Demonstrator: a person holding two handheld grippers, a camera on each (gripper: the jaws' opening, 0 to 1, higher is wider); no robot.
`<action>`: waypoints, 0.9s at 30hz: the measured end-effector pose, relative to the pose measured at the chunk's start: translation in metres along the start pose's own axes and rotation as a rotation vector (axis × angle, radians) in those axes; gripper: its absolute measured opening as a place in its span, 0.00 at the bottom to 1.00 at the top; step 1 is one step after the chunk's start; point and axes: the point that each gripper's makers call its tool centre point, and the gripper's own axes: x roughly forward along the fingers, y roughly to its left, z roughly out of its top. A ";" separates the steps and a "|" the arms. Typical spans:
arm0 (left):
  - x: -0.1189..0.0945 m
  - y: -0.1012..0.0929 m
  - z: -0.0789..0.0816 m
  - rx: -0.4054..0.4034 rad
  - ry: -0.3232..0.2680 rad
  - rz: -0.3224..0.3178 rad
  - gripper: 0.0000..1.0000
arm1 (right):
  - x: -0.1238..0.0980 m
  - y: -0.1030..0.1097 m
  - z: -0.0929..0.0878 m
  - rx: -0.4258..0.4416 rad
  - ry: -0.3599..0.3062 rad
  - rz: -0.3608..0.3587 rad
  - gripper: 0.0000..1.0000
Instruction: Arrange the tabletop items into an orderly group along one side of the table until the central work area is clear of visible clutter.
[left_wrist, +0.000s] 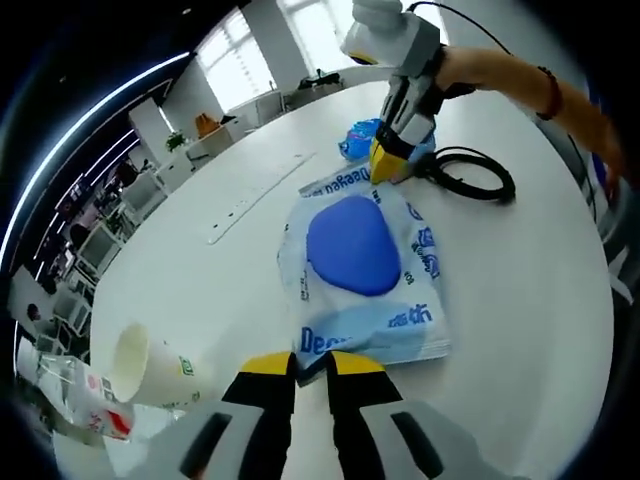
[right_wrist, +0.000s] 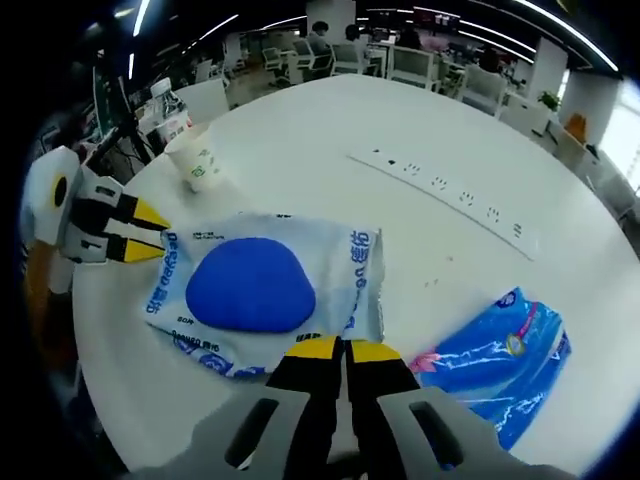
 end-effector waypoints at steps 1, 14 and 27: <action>-0.002 -0.002 0.000 0.003 0.004 0.001 0.11 | 0.000 0.000 -0.001 0.003 0.003 0.002 0.00; 0.002 0.011 0.000 0.128 0.080 0.053 0.01 | 0.003 0.001 -0.005 -0.007 0.016 -0.025 0.00; 0.018 0.014 -0.009 0.174 0.145 0.063 0.01 | -0.001 0.014 -0.015 -0.033 0.041 -0.080 0.00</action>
